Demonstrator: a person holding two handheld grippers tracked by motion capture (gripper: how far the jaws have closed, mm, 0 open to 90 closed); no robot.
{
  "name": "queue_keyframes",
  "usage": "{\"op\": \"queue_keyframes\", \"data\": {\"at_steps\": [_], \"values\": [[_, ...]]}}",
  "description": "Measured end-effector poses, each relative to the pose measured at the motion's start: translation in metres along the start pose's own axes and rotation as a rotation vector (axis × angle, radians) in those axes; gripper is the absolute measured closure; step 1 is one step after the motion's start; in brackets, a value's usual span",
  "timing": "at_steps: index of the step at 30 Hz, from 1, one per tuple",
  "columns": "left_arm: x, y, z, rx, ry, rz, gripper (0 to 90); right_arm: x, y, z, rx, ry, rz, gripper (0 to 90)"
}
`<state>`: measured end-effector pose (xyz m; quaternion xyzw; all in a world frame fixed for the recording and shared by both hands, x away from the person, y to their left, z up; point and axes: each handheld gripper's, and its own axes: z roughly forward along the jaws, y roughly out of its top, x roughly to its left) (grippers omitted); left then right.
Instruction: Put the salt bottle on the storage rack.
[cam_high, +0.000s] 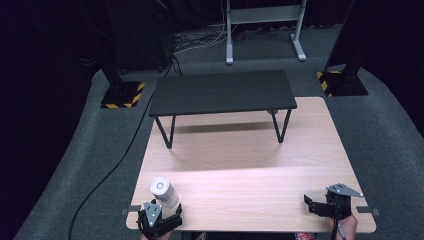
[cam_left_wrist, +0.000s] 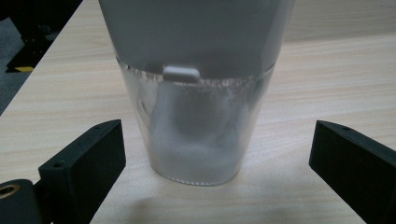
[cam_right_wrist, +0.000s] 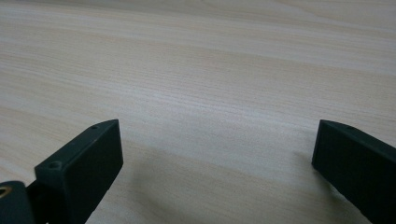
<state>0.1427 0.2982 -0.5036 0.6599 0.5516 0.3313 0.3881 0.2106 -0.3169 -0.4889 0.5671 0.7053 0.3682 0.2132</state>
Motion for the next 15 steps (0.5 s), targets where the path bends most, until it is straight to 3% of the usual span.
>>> {"op": "queue_keyframes", "data": {"at_steps": [15], "values": [[0.005,0.013,0.011,0.017,-0.019,0.008,0.9,0.001,0.002,0.001,0.01,-0.003,-0.004,0.0]]}}
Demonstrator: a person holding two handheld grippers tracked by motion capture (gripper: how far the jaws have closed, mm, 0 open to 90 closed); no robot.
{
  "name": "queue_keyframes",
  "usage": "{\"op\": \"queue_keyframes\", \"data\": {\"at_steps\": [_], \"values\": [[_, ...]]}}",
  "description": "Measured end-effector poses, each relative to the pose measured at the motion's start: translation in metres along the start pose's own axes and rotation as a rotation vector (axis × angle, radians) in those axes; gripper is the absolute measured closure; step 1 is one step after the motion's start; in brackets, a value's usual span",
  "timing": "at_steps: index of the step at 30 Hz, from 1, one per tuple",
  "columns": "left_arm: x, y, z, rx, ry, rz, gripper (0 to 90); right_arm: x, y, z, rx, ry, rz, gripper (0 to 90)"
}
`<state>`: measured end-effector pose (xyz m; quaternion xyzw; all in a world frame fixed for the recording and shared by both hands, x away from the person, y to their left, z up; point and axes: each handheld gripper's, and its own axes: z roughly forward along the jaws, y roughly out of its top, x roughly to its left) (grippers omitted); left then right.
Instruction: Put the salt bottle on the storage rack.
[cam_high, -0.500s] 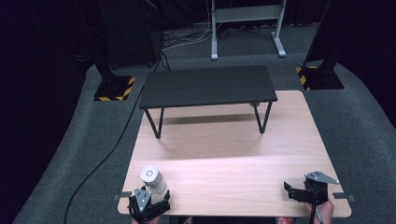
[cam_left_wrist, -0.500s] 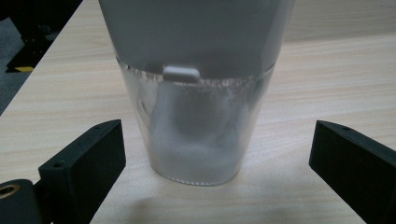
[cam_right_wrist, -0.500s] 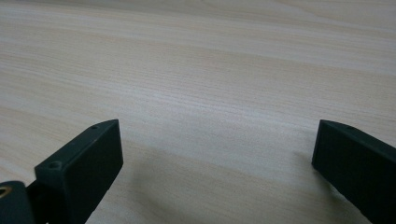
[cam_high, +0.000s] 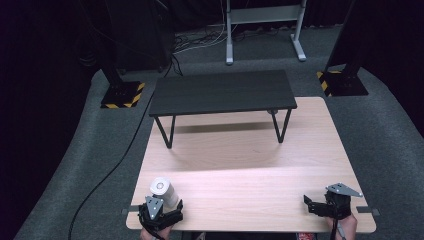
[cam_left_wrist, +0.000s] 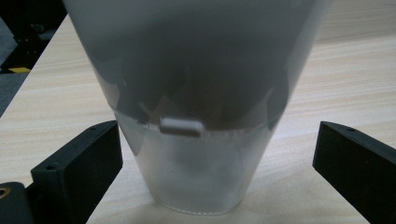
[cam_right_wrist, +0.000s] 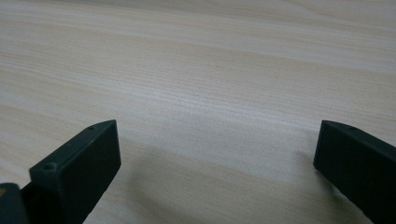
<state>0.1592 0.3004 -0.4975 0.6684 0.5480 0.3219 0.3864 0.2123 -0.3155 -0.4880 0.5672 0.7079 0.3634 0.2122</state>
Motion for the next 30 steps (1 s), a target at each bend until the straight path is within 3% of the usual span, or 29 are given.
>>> {"op": "queue_keyframes", "data": {"at_steps": [11,12,13,14,19,30], "values": [[0.012,0.009,0.013,-0.026,-0.026,-0.006,1.8,0.0,0.0,0.0,0.001,0.003,-0.006,0.0],[0.017,0.009,0.016,-0.03,-0.043,-0.013,11.5,0.0,0.0,0.0,0.001,0.003,-0.007,0.0],[0.02,0.008,0.018,-0.035,-0.049,-0.04,27.5,0.0,0.0,0.0,0.001,0.002,-0.007,0.0],[0.019,0.011,0.018,-0.028,-0.04,-0.038,28.6,0.001,0.0,0.0,0.001,0.002,-0.007,0.0],[0.018,0.009,0.016,-0.032,-0.042,-0.016,29.4,0.002,0.0,0.0,0.0,-0.004,-0.006,0.0],[0.021,0.003,0.007,-0.04,-0.052,-0.057,29.6,0.002,-0.001,0.0,-0.003,-0.005,-0.006,0.0]]}}
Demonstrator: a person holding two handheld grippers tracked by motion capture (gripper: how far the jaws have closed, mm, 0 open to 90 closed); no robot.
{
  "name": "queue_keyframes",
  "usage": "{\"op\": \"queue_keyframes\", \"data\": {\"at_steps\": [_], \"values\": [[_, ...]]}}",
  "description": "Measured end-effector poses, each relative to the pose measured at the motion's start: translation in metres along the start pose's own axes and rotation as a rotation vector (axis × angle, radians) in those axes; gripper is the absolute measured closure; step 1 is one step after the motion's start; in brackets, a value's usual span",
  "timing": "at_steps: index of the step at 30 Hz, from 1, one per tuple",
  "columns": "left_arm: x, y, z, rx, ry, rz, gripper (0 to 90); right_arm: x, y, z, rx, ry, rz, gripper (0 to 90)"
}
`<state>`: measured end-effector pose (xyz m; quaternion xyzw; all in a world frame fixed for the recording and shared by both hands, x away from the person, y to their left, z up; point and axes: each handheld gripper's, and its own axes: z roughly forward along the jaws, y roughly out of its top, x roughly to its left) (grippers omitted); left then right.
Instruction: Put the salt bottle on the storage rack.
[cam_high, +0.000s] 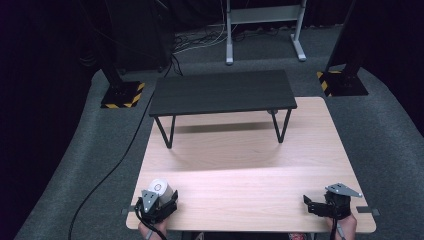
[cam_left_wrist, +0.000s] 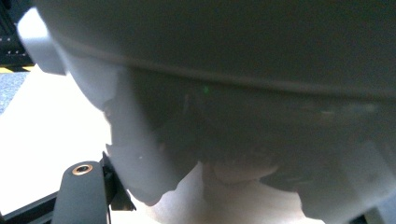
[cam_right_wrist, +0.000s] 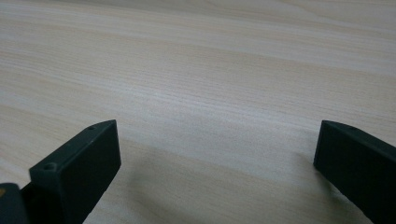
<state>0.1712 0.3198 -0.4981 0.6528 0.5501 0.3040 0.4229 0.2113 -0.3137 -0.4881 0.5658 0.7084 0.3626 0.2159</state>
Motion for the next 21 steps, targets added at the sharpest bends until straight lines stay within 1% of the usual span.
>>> {"op": "queue_keyframes", "data": {"at_steps": [8,13,21], "values": [[-0.003,-0.003,-0.009,-0.006,-0.003,0.005,29.7,0.001,0.0,0.0,-0.001,-0.004,0.001,0.0],[-0.004,-0.001,-0.014,-0.006,-0.011,0.015,29.7,0.001,0.0,0.0,-0.002,-0.003,0.0,0.0],[-0.005,0.002,-0.02,-0.01,-0.018,0.016,29.7,0.001,0.0,0.0,0.0,-0.005,0.001,0.0]]}}
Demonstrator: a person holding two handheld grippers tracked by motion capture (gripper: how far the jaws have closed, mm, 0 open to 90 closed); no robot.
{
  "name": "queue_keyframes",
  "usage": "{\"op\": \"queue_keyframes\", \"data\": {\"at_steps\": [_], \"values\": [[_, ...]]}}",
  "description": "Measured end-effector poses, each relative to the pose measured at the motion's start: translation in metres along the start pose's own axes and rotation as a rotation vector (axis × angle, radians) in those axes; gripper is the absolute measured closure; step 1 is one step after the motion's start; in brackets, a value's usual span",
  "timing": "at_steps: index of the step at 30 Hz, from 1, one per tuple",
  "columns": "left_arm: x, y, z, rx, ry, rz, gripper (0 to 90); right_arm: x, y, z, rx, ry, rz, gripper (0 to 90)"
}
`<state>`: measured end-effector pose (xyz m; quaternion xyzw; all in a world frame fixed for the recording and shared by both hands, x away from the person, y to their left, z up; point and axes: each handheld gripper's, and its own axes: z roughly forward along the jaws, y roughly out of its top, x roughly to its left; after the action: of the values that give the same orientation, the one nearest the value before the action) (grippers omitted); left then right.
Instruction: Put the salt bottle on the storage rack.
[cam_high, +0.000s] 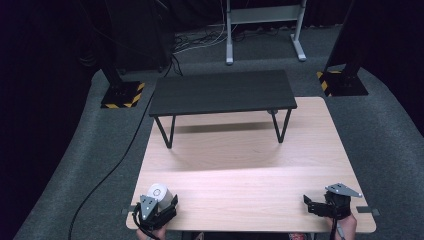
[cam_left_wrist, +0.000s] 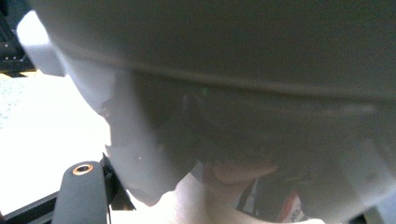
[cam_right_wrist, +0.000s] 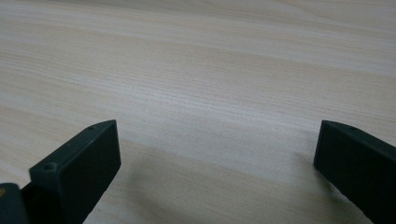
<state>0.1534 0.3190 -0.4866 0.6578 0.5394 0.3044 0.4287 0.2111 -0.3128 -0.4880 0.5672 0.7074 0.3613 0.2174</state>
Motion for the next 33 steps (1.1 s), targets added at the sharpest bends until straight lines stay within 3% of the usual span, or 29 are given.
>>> {"op": "queue_keyframes", "data": {"at_steps": [16,33], "values": [[-0.007,0.01,-0.007,-0.01,-0.036,0.015,29.7,0.0,0.0,0.0,0.002,0.0,0.003,0.0],[-0.017,0.033,-0.01,-0.024,-0.104,0.05,29.7,0.0,0.0,0.0,0.0,-0.001,-0.001,0.0]]}}
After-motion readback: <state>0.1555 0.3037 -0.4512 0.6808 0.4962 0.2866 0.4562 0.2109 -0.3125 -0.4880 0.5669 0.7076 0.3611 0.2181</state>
